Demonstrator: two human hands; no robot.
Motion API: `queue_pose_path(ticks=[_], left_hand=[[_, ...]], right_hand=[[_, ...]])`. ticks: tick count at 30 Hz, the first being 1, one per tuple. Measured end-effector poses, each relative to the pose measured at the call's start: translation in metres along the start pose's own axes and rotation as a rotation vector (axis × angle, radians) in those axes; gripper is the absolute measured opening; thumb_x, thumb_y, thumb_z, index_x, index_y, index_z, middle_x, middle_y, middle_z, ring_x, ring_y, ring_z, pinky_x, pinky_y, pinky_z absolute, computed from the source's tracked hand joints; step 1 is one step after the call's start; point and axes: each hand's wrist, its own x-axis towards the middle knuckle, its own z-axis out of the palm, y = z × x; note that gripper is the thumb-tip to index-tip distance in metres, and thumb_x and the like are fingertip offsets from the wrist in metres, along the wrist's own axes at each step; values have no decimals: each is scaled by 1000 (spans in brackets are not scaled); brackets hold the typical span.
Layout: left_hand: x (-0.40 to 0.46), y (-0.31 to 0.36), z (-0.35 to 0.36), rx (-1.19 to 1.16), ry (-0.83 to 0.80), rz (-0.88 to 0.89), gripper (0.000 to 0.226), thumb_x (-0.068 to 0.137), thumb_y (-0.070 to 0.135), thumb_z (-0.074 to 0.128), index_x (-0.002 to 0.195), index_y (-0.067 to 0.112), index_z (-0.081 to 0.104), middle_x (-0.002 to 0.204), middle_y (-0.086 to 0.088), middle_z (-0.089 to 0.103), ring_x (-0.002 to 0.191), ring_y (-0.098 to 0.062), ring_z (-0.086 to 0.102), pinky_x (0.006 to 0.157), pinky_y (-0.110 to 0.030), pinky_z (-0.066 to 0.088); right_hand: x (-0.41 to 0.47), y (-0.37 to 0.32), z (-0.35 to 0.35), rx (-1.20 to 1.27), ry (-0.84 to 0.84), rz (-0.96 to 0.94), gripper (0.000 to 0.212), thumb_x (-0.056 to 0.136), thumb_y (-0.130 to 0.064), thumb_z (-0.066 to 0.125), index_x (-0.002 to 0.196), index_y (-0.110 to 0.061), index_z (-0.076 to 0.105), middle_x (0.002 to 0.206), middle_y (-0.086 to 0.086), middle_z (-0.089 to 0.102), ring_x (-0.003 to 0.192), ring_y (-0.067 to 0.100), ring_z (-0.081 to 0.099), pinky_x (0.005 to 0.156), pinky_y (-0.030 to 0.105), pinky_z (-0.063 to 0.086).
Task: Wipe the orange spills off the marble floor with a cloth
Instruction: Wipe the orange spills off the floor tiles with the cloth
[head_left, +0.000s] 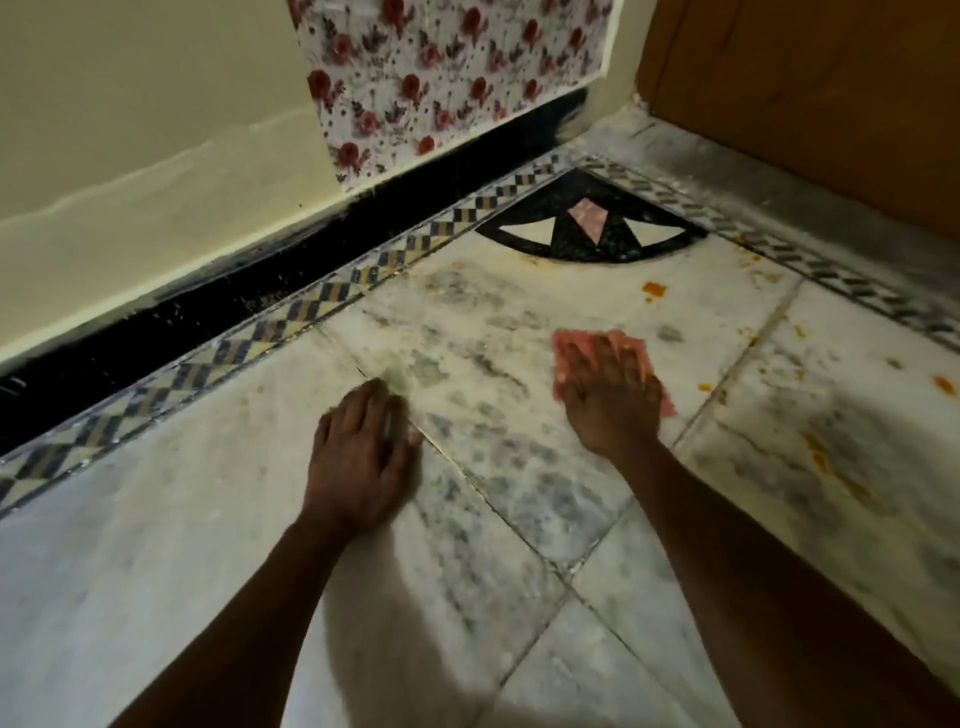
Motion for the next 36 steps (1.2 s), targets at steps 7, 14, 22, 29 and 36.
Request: queue_pose_path(ticks=[7,14,22,29,36], left_hand=[[-39,124,53,-214,-42,124,68,98,49,44,157,16,46,168,-5,39,155,-24,36,127,-42,26],[-46,140,68,43,-14,146,65,103,50,35,162,22,37,171,3,33,158,-20,31,125,-50,25],[-45,146,68,74,-16,134,65,104,47,32,163,21,34,173,2,28,159,-21,28,125,-52,26],[-47,148,74,113,4,184,63,105,38,34,163,13,36,172,-5,30,160,-23,26,125,-51,23],[-46,167,68,-4,-25,219,68,98,39,35,159,10,42,168,-10,39,156,-29,35,123,-53,29]], right_hand=[[-58,21,9,-53,161,-411,55,104,-55,38,158,-50,35,170,-6,34,159,26,27,120,49,30],[-9,69,-17,36,0,165,60,105,-57,29,163,-51,16,177,-1,6,163,32,4,128,60,10],[-102,98,-1,-46,158,-140,55,104,-63,32,158,-56,28,173,-11,26,161,23,20,124,51,26],[-27,98,-27,86,-74,231,64,103,-66,29,163,-54,8,177,-7,-7,162,36,-8,125,65,-4],[-147,169,-23,-6,51,190,64,95,-72,27,157,-59,27,175,-13,13,163,30,8,128,59,10]])
